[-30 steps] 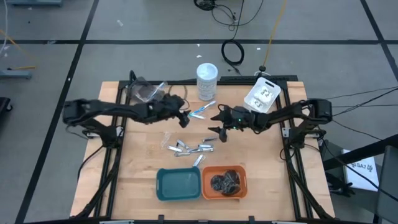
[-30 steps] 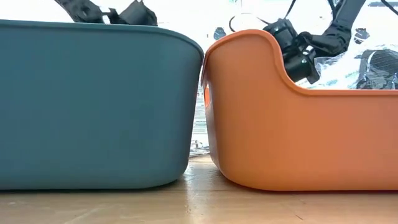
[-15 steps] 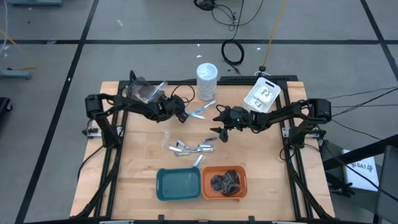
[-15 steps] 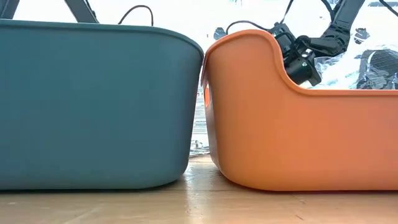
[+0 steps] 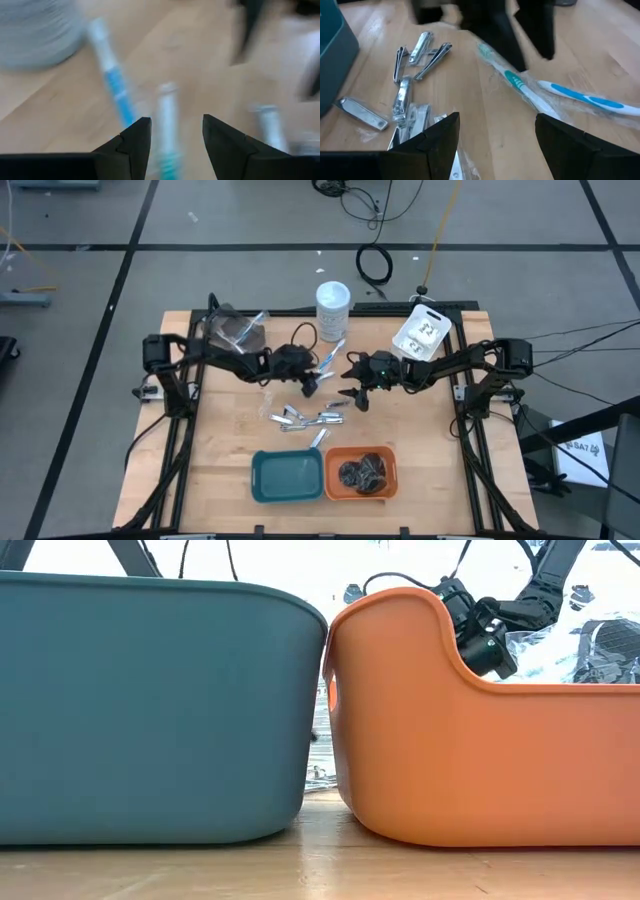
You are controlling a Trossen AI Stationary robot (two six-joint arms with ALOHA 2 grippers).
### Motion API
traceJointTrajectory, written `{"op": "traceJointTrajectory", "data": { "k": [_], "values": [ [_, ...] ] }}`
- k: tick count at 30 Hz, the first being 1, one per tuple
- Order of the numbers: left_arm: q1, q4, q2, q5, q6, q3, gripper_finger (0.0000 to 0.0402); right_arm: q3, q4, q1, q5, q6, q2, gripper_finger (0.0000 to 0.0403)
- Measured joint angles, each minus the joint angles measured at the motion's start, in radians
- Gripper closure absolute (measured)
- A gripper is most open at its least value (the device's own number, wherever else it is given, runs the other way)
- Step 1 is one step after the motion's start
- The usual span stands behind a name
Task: Pick & Place Travel size toiletries
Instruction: Put the green toothbrush into the black bin
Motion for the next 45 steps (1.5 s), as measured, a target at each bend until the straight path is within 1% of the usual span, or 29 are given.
{"op": "traceJointTrajectory", "data": {
  "k": [3,6,11,13,16,22,24,29,32,34,37,39,42,45],
  "values": [
    [-0.026,0.044,0.0,0.029,-0.001,0.0,0.0237,0.0,0.0,0.0,0.001,-0.001,0.0,0.0156],
    [-0.038,0.04,-0.003,0.016,0.022,0.004,0.0247,0.0,0.0,0.0,0.001,-0.001,0.0,0.0156],
    [-0.032,0.005,-0.072,0.006,0.029,0.006,0.0266,0.0,0.055,0.0,0.002,-0.055,0.004,0.0156],
    [-0.027,0.006,-0.111,0.004,0.029,0.006,0.0271,0.018,0.074,-0.007,0.0,-0.084,0.038,0.0156],
    [-0.022,0.013,-0.184,0.003,0.029,0.006,0.0277,0.058,0.037,-0.027,-0.022,-0.112,0.076,0.0156],
    [-0.036,0.038,-0.299,0.004,0.029,0.006,0.0277,0.182,0.004,-0.065,-0.027,-0.174,0.235,0.0156],
    [-0.045,0.058,-0.311,0.004,0.031,0.008,0.0274,0.225,-0.006,-0.079,-0.027,-0.184,0.274,0.0156],
    [-0.064,0.024,-0.32,0.005,0.039,0.006,0.0275,0.289,-0.071,-0.098,-0.034,-0.212,0.354,0.0156],
    [-0.071,-0.018,-0.317,0.005,0.044,0.006,0.0279,0.307,-0.115,-0.104,-0.078,-0.218,0.369,0.0156],
    [-0.071,-0.044,-0.317,0.005,0.043,0.006,0.0279,0.308,-0.158,-0.105,-0.077,-0.222,0.374,0.0159],
    [-0.071,-0.076,-0.317,0.004,0.041,0.006,0.0277,0.309,-0.237,-0.099,-0.073,-0.221,0.372,0.0172],
    [-0.071,-0.088,-0.317,-0.011,0.041,0.006,0.0278,0.309,-0.28,-0.094,-0.075,-0.208,0.369,0.0187],
    [-0.071,-0.085,-0.316,-0.02,0.041,0.006,0.0281,0.307,-0.316,-0.082,-0.076,-0.201,0.367,0.0221],
    [-0.071,-0.084,-0.316,-0.02,0.041,0.006,0.0281,0.307,-0.328,-0.07,-0.076,-0.2,0.368,0.0266]
  ]
}}
